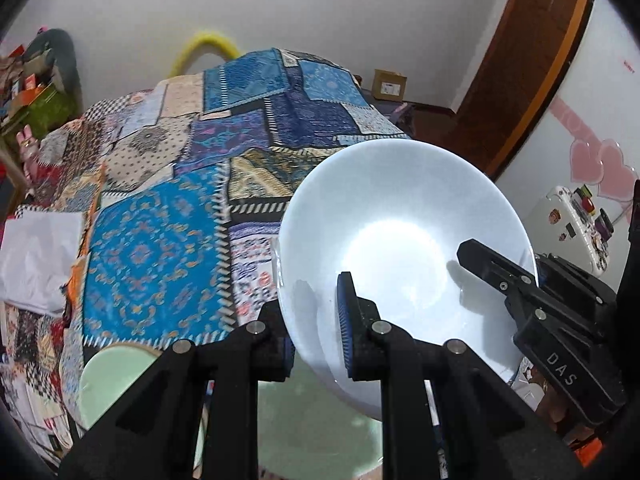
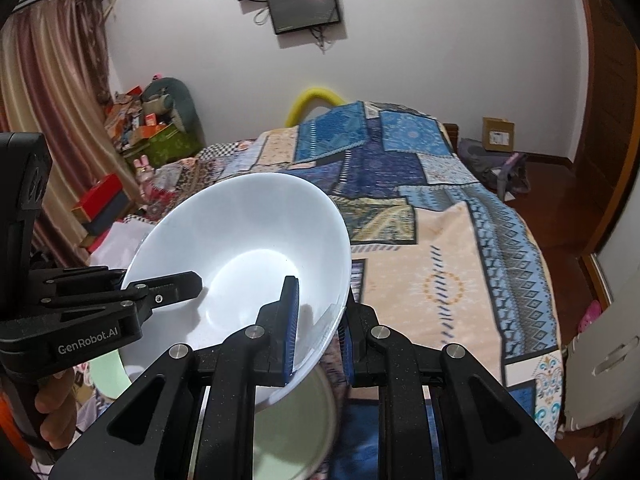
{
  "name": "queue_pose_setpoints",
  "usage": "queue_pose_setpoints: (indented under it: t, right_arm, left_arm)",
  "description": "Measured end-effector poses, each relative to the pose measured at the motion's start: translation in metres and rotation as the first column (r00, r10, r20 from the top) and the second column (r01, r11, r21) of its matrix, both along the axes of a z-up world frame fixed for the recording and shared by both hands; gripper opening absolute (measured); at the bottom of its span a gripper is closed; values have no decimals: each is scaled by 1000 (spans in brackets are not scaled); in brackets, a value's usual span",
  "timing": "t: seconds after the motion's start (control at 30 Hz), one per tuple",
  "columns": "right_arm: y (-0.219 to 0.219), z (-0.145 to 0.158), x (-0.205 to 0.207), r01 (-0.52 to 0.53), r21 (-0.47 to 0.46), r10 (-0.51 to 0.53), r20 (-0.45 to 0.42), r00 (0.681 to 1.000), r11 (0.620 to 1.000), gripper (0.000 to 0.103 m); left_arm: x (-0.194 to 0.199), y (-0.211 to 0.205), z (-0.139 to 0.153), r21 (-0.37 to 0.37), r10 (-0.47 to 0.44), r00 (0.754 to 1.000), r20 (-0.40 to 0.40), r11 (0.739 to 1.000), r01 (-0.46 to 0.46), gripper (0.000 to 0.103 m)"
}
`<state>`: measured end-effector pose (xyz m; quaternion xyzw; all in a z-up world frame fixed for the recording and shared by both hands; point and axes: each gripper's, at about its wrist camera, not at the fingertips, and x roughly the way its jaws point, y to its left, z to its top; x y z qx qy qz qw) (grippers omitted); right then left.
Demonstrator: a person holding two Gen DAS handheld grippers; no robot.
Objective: Organize plates and bowls
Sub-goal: 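Lift and carry the white bowl toward the stacked bowls with both grippers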
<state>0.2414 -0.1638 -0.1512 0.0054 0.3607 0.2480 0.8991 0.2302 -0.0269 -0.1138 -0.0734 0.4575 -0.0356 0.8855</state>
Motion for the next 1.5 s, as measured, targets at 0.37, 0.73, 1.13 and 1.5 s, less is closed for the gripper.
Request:
queue_pose_setpoints:
  t: [0.37,0.73,1.13,1.5]
  right_arm:
    - [44,2,-28,-76,7,76,6,997,997,17]
    - [86,2,-52,-153,15,153,7,988,988,17]
    - [129,-3,-75,-234,23,234,-6,972,972,17]
    - [162,-21,-86,-292,28,293,-49,955,956,17]
  left_arm:
    - [-50,51,12,-15,74,997,21,997,-73,18]
    - [-95,94,15,-4,144,989,32,990,-144,18]
    - [-136,139,8,13,211,977,24,977,-211,18]
    - [-154,172,-13,18,264,965,-14,965,-263,18]
